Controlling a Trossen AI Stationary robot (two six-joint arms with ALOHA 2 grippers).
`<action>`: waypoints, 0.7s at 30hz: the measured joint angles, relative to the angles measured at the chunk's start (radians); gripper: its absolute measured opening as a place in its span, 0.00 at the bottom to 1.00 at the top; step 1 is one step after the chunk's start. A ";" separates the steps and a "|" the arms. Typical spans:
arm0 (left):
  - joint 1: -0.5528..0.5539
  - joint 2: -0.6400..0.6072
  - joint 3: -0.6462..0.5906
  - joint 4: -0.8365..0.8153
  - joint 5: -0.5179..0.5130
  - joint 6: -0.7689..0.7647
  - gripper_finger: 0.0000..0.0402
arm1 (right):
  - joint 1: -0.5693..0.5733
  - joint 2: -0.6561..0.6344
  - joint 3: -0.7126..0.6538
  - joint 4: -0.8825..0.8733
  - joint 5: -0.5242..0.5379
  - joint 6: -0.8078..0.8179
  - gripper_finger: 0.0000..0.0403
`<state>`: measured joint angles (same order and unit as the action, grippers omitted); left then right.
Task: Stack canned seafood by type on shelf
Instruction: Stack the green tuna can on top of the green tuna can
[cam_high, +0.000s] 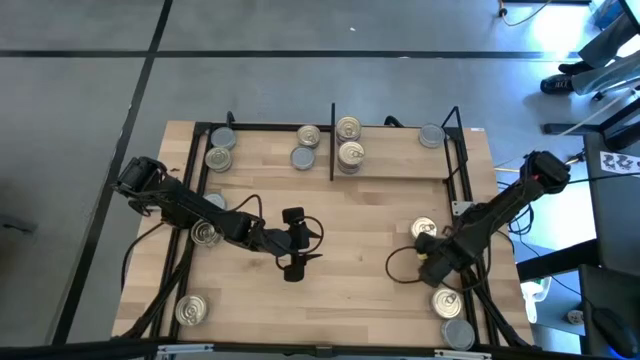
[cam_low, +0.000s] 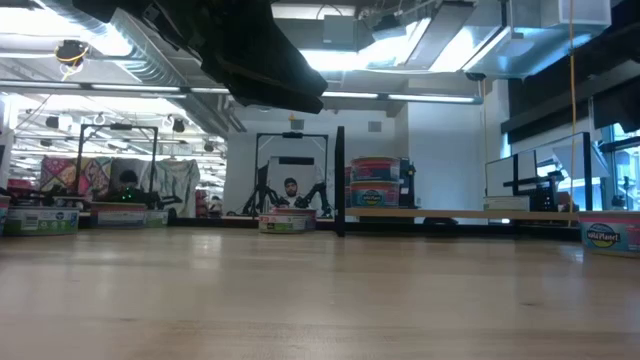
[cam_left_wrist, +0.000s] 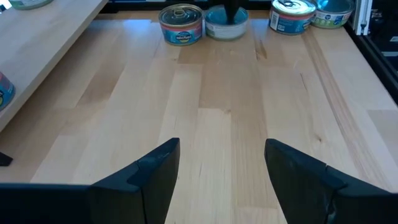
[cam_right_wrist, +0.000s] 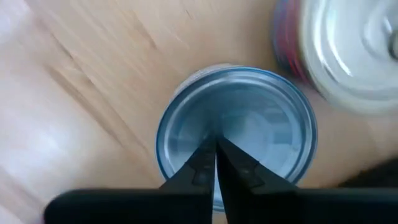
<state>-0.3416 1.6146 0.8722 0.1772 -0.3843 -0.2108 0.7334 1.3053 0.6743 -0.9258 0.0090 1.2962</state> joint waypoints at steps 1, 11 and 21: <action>0.000 0.000 0.000 0.000 0.000 0.000 0.58 | 0.000 0.000 0.000 0.014 0.012 -0.010 0.05; 0.001 0.000 0.000 0.000 0.000 0.000 0.58 | -0.037 0.044 -0.002 0.235 0.156 -0.129 0.06; 0.002 0.000 0.000 -0.001 0.000 -0.001 0.58 | -0.143 0.186 -0.002 0.586 0.286 -0.448 0.06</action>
<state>-0.3397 1.6146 0.8722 0.1764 -0.3843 -0.2119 0.5907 1.4916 0.6718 -0.3399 0.2948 0.8486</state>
